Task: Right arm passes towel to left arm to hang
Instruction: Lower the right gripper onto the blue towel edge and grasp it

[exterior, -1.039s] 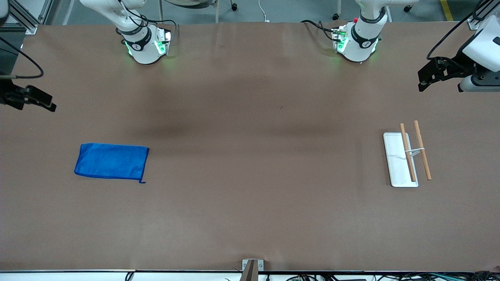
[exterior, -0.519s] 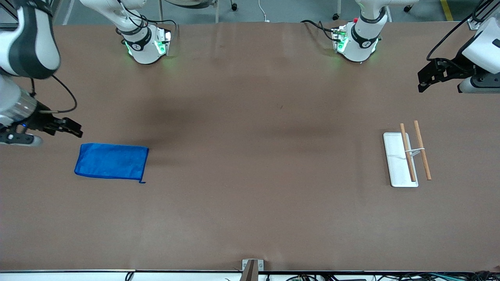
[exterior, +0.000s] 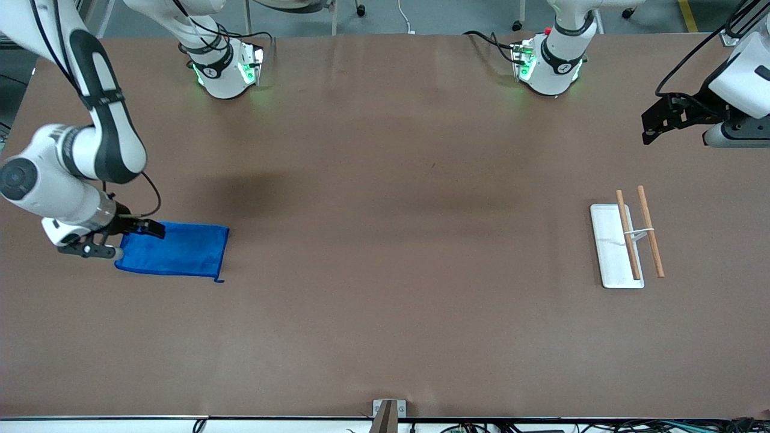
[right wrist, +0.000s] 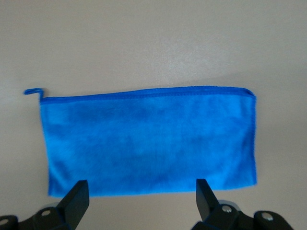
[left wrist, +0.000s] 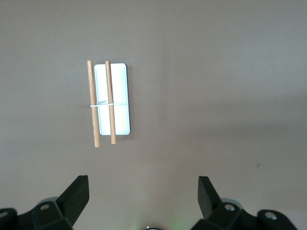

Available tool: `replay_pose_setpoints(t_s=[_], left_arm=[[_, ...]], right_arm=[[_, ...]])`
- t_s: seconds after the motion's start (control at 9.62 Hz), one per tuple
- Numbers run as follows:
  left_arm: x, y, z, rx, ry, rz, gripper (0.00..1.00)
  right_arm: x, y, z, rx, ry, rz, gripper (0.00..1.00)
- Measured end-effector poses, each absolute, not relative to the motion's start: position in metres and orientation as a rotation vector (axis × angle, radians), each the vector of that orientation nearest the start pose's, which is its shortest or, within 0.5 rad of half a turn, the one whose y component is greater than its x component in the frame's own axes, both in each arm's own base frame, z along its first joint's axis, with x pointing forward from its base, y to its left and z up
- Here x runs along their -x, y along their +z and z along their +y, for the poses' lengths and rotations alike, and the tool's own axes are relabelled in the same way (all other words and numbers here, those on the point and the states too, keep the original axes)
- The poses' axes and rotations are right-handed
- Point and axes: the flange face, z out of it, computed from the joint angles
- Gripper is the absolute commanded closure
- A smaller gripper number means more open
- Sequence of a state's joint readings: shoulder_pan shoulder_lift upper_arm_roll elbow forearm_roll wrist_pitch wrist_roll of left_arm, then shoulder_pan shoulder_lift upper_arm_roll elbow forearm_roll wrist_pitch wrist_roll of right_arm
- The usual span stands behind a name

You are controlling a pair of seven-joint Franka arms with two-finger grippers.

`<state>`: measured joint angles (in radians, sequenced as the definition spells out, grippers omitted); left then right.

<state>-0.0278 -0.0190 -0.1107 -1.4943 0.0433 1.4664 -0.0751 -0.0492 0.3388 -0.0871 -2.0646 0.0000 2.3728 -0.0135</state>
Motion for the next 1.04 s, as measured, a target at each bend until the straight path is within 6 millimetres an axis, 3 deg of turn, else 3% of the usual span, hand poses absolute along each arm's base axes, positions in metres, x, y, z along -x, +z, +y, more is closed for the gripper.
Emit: replay_pose_setpoints(t_s=[0.21, 0.73, 0.83, 0.94, 1.04], left_arm=[[-0.533, 0.662, -0.07, 3.094, 0.006, 0.091, 0.0], [-0.533, 0.662, -0.07, 3.095, 0.004, 0.091, 0.0], [-0.533, 0.662, -0.07, 3.095, 0.004, 0.092, 0.0], [-0.533, 0.662, -0.071, 3.094, 0.004, 0.093, 0.0], [-0.533, 0.662, -0.071, 3.094, 0.004, 0.094, 0.0]], right_arm=[[-0.586, 0.226, -0.083, 3.153, 0.059, 0.221, 0.01], [-0.595, 0.176, -0.088, 3.139, 0.078, 0.266, 0.05], [-0.595, 0.168, -0.089, 3.139, 0.093, 0.268, 0.28], [-0.596, 0.165, -0.089, 3.139, 0.095, 0.269, 0.71], [-0.598, 0.167, -0.089, 3.139, 0.089, 0.269, 0.94]])
